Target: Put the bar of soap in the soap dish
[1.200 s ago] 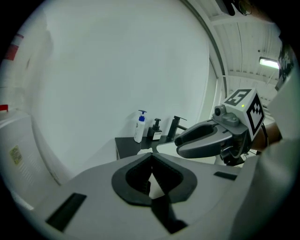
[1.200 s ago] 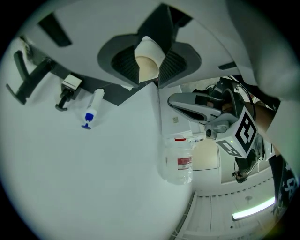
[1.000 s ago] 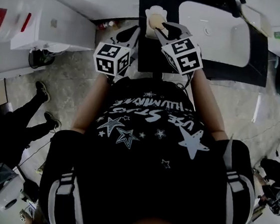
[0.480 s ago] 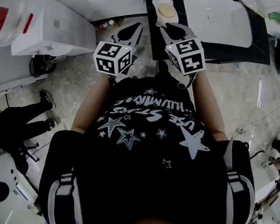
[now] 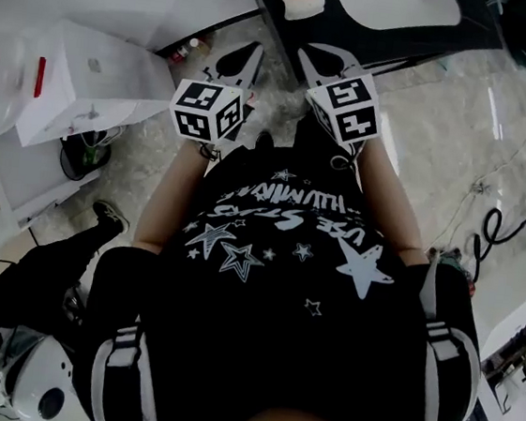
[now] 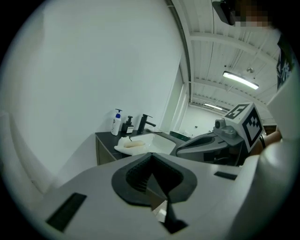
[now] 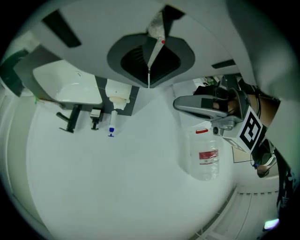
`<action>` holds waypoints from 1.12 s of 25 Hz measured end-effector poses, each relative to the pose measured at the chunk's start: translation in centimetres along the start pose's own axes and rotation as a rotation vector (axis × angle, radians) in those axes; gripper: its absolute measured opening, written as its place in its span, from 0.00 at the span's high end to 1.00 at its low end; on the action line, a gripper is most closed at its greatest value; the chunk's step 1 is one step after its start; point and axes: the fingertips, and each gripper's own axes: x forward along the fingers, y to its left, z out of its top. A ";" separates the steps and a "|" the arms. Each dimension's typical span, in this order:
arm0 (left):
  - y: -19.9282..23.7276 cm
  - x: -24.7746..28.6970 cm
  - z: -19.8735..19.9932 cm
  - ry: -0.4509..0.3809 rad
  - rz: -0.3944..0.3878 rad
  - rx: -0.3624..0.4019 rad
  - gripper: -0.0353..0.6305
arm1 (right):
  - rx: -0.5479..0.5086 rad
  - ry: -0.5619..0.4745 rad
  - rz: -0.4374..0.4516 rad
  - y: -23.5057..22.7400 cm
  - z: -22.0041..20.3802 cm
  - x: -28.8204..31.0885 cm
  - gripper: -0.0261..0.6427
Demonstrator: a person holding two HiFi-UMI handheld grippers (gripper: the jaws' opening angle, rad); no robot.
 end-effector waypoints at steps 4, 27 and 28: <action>-1.0 1.1 -1.2 0.039 -0.047 -0.008 0.93 | 0.043 0.023 -0.045 -0.6 -1.6 -0.7 0.94; -11.9 -1.0 -2.5 0.001 -0.121 0.008 0.93 | 0.235 -0.013 -0.100 -0.1 -8.7 -11.7 0.94; -12.5 -1.2 -2.7 -0.003 -0.123 0.012 0.93 | 0.239 -0.021 -0.097 0.0 -9.0 -12.1 0.94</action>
